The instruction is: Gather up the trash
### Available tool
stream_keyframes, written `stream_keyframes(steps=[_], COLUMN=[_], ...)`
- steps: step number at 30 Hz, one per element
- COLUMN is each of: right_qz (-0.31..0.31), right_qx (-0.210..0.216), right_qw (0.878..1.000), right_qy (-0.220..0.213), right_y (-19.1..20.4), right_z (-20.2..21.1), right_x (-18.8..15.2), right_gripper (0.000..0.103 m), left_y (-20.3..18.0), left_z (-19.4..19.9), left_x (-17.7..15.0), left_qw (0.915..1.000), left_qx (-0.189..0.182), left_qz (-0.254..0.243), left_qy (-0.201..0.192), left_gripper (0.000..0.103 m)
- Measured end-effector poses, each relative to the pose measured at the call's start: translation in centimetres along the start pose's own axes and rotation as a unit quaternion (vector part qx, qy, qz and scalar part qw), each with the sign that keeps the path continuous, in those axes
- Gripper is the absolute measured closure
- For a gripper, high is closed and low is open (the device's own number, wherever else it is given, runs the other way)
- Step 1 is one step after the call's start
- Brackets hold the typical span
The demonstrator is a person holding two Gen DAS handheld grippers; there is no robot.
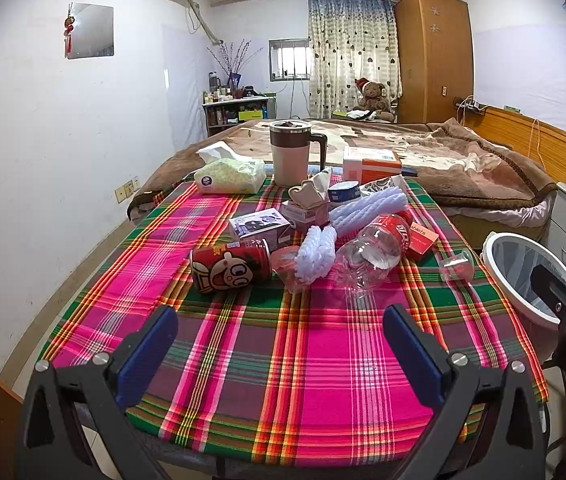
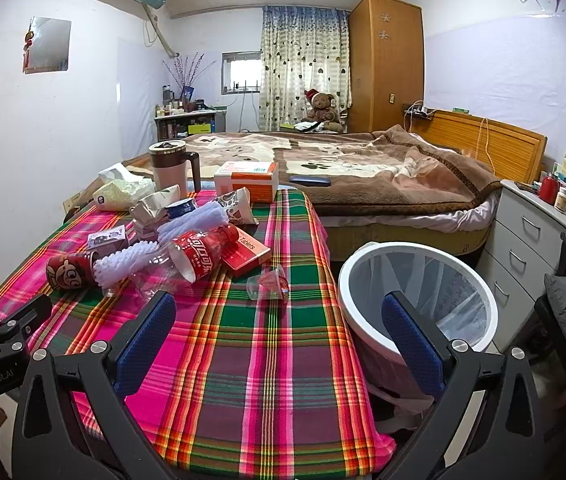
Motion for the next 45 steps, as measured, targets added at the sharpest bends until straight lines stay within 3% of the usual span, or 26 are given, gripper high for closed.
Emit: stream_keyframes(steps=[29,39,45], right_qz=[0.0,0.027,0.033], right_qx=[-0.001,-0.002,0.009], right_qw=[1.0,1.0,0.999], right_qy=[0.0,-0.016,0.034], right_y=[0.1,-1.0,-2.1], right_z=[-0.1,-2.8,-7.2], right_x=[0.0,-0.1,-0.3], right_gripper=[0.0,0.0,0.0], left_y=[0.3,3.6,5.3], left_z=[0.1,-4.4,-7.2], left_x=[-0.1,0.7,1.2], left_qw=[1.0,0.9984,0.9974], left_qx=[0.001,-0.035,-0.035], left_qz=[-0.001,0.021,0.011], left_qy=[0.0,0.04,0.063], left_gripper=[0.0,0.0,0.001])
Point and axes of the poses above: each gripper's, at about its wrist camera, not at the fingertips, and z roughly against the way its jaws point, y to its left, x to its top, the point moved 3 cm from there along -z, roughly the way its jaws point, and after that the axes turned 9 degrees about z, right-handed, at the moved point
